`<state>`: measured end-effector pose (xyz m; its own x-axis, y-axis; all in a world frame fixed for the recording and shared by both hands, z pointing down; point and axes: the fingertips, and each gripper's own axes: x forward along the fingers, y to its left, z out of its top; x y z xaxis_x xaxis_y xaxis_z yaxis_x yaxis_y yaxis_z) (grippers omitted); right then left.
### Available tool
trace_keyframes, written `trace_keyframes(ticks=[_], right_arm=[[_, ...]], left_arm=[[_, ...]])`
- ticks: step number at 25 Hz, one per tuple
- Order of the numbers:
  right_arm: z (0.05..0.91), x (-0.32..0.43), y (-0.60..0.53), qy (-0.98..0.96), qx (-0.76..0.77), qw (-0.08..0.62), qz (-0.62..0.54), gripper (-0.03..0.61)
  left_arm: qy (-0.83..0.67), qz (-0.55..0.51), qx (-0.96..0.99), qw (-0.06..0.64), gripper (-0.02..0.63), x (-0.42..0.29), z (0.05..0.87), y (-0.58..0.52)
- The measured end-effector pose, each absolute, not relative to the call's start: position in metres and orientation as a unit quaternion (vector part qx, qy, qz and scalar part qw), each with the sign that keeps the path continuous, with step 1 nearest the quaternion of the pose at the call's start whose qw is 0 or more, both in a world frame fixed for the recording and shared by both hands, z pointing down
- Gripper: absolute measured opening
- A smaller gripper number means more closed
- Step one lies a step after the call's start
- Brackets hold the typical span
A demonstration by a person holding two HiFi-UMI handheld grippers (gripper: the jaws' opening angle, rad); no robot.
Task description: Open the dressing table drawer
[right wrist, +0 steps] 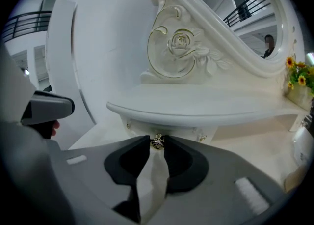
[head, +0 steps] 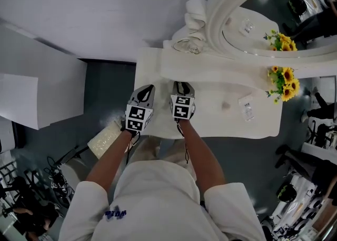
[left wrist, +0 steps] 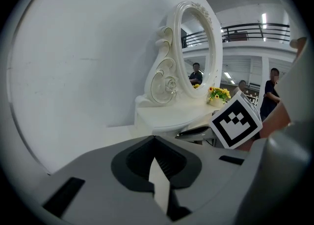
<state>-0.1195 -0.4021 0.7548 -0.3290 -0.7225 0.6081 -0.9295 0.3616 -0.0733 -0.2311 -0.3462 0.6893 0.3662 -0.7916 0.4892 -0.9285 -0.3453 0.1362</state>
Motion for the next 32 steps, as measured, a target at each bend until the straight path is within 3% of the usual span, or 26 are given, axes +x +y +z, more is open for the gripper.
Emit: trace_keyframes(ticks=[32], right_arm=[[0.763, -0.115, -0.396, -0.78, 0.508, 0.27, 0.245, 0.099]], left_arm=[[-0.54, 0.156, 0.787, 0.253, 0.005, -0.238, 0.689, -0.282]])
